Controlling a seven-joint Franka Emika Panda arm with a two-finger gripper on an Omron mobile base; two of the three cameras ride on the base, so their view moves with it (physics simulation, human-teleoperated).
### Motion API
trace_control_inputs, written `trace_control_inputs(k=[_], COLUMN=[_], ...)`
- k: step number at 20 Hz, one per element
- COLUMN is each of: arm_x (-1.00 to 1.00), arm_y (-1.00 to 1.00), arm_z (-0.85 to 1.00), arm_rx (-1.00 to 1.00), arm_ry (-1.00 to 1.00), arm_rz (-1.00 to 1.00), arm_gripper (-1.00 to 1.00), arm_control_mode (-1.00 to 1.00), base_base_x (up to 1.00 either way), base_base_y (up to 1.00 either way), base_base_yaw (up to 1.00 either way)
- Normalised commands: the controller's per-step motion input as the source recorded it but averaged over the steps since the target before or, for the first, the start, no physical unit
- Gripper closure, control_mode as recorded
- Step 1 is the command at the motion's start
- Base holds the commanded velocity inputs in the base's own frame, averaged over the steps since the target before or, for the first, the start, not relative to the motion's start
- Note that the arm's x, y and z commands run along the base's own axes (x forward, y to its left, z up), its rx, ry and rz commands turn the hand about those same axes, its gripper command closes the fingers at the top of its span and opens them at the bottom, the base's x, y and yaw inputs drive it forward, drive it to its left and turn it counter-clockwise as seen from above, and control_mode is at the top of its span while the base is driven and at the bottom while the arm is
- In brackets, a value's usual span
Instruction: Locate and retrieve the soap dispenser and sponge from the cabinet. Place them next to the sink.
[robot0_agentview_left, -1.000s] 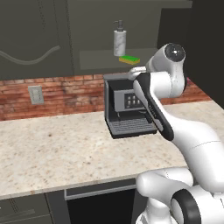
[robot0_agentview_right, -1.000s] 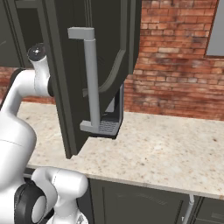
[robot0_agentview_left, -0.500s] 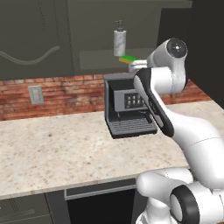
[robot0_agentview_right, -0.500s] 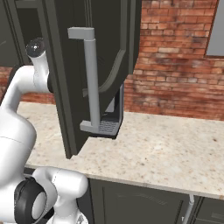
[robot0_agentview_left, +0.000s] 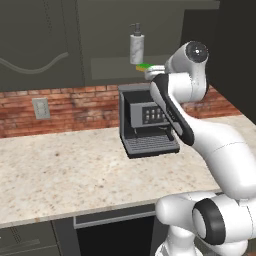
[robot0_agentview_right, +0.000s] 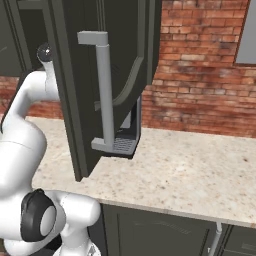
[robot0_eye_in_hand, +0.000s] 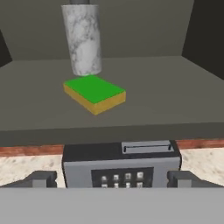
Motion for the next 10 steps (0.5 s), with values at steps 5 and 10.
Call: trace_control_inputs(k=[5, 10], arm_x=[0.35, 0.35], arm_y=[0.00, 0.00], arm_z=[0.00, 0.00], arm_rx=[0.00, 0.00], arm_ry=[0.00, 0.00], arm_rz=[0.02, 0.01], arm_gripper=[-1.00, -1.00], arm_control_mode=[-1.00, -1.00], base_base_x=[0.00, 0.00], base_base_y=[0.00, 0.00], base_base_yaw=[0.00, 0.00])
